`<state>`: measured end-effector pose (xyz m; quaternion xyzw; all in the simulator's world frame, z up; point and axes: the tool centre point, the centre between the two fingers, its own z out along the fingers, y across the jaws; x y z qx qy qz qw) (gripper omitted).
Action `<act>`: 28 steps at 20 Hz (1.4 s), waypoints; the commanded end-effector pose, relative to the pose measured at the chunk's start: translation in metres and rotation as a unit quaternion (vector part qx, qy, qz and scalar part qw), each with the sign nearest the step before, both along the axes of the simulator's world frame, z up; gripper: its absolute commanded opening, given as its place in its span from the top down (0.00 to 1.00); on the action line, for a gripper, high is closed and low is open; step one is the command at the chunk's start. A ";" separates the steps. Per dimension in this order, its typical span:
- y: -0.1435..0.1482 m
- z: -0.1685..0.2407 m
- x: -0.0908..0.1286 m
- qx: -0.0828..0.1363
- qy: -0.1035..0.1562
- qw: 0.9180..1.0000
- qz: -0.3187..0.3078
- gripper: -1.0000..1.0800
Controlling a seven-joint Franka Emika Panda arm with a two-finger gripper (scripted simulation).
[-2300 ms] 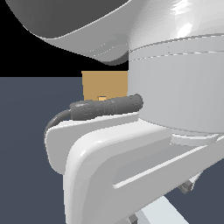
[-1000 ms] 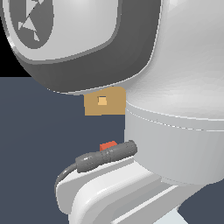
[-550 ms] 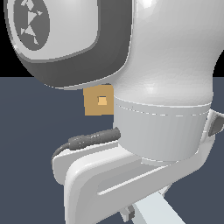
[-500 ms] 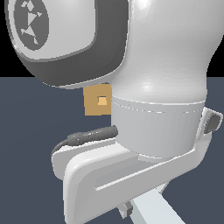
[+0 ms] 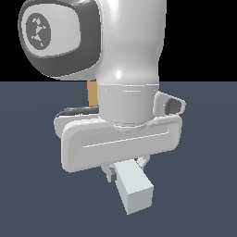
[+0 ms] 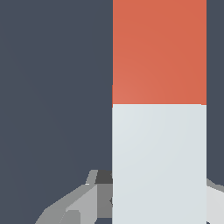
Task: Insert the peg into the horizontal hole in a box.
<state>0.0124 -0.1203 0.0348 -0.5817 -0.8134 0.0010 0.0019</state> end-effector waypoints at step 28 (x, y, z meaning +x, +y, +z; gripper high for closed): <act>0.200 0.040 -0.050 -0.001 -0.002 0.992 -0.127 1.00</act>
